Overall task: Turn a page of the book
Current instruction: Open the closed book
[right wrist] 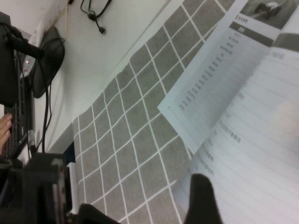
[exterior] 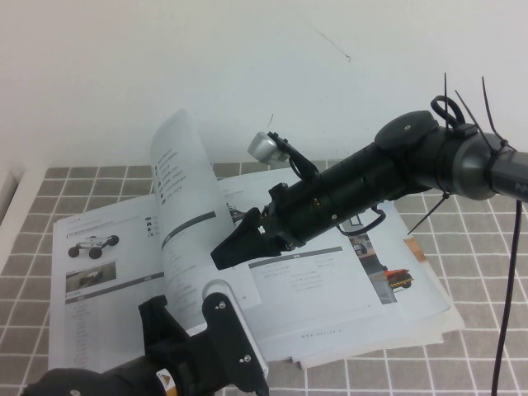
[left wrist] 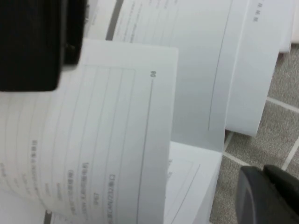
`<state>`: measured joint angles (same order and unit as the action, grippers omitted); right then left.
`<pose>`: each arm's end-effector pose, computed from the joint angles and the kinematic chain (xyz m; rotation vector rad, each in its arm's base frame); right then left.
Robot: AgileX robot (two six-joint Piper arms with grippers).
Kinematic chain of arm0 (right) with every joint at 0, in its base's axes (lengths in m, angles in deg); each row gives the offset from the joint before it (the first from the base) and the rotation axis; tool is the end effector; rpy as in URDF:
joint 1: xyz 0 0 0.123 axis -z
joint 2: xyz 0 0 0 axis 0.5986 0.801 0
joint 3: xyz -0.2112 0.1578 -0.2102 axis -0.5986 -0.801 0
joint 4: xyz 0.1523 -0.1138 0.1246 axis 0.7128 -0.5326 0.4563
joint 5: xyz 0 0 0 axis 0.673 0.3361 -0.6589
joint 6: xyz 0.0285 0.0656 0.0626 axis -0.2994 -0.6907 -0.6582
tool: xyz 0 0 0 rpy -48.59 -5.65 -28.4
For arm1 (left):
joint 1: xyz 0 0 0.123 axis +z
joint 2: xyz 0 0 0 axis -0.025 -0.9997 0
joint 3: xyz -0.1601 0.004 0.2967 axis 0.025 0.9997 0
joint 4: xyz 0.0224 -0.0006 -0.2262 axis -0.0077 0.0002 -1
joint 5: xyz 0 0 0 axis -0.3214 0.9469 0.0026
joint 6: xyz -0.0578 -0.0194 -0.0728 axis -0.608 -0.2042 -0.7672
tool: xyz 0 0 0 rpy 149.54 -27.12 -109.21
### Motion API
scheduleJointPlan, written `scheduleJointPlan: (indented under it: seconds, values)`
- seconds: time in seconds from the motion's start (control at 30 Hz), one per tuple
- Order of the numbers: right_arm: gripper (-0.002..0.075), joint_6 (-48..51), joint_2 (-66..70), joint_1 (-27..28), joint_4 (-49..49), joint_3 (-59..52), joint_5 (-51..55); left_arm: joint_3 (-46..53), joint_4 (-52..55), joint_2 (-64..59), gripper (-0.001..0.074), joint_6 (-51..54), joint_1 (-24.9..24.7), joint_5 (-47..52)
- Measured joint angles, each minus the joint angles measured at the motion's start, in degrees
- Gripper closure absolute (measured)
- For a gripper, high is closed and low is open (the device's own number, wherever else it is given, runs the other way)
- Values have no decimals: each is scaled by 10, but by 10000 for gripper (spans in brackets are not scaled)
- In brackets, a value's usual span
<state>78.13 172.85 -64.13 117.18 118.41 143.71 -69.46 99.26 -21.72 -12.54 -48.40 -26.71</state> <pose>0.3842 0.2873 0.2355 -1.0291 2.2846 1.4133 0.1505 -0.1463 0.2566 1.2794 1.9538 0.0155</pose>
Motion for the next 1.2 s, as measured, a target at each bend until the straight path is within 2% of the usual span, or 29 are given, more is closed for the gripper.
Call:
scheduleJointPlan:
  seconds: [0.37, 0.73, 0.93, 1.03, 1.13, 1.2]
  values:
    - [288, 0, 0, 0, 1, 0, 4, 0, 101, -68, 738, -117, 0, 78]
    - [288, 5, 0, 5, 6, 16, 23, 0, 115, -69, 738, -135, 0, 88]
    - [292, -5, -6, 46, 6, 82, 59, 0, 115, -69, 738, -137, 0, 88]
    - [339, -28, -14, 71, 3, 118, 62, 0, 115, -69, 738, -140, 0, 88]
    - [436, -56, -20, 90, -24, 134, 63, 0, 115, -69, 738, -140, 0, 89]
    - [522, -87, -21, 95, -76, 137, 65, 0, 115, -69, 738, -141, 0, 93]
